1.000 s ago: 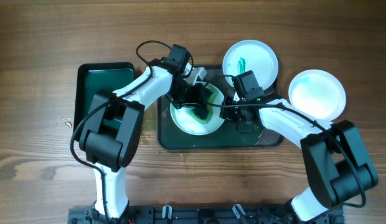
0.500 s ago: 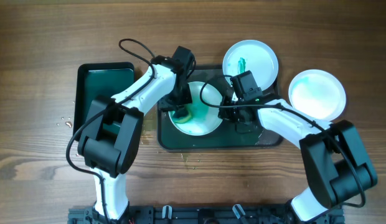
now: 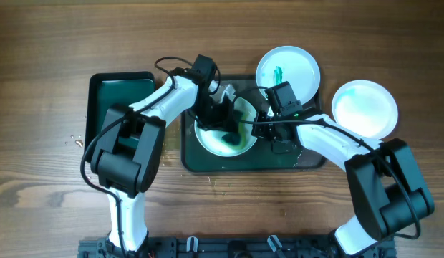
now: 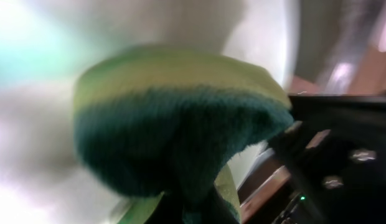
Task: Clean dirty plates on tray and stack at the side
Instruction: 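Scrub the second plate with the sponge held in the left gripper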
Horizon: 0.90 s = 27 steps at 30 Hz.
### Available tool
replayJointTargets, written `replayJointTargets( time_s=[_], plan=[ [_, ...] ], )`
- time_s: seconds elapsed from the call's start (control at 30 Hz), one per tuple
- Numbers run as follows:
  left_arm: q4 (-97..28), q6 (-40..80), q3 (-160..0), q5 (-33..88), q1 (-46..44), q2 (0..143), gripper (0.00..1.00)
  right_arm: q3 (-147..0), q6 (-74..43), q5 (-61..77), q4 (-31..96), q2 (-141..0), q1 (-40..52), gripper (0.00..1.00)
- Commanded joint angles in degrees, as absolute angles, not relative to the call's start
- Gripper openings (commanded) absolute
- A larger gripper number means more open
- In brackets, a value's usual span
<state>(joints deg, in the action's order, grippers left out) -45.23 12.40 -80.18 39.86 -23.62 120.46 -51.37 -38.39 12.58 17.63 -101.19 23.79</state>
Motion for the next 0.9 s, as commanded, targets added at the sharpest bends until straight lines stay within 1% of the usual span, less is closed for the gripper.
replayJointTargets(
  time_s=[0.0,0.07,0.27,0.37,0.5,0.57,0.63,0.7,0.83,0.87],
  plan=[
    [-42.02,14.26,-80.05,39.88,-23.99,121.03,0.04,-51.37,-39.03,10.24,18.0,-102.67,23.55,0.04],
    [-40.58,20.34,-80.05,29.67,-23.99,121.03,0.04,-51.37,-39.05,10.24,17.98,-102.65,23.55,0.04],
    [-38.59,30.17,-80.05,3.18,-24.01,121.01,0.04,-51.37,-39.03,10.24,17.67,-102.65,23.55,0.04],
    [-41.36,31.94,-80.05,-6.33,-24.01,120.57,0.04,-51.37,-39.0,10.22,17.76,-102.65,23.55,0.04],
    [-48.03,33.85,-80.05,-18.26,-24.16,119.13,0.04,-51.37,-39.03,10.24,17.58,-102.65,23.55,0.04],
    [-51.07,34.44,-80.05,-21.96,-24.29,118.45,0.04,-51.37,-39.05,10.24,17.54,-102.67,23.55,0.04],
    [-53.28,34.37,-80.05,-22.13,-24.56,118.06,0.04,-51.37,-39.16,10.24,17.45,-102.67,23.55,0.04],
    [-55.09,33.56,-80.05,-19.11,-25.08,118.06,0.04,-51.37,-39.16,10.24,17.39,-102.67,23.55,0.04],
    [-54.85,19.99,-80.05,0.6,-26.63,118.06,0.04,-51.37,-39.13,10.24,17.41,-102.67,23.55,0.04],
    [-54.72,14.61,-80.05,8.75,-27.22,118.06,0.04,-51.37,-39.09,10.31,17.45,-102.65,23.55,0.04]
  ],
)
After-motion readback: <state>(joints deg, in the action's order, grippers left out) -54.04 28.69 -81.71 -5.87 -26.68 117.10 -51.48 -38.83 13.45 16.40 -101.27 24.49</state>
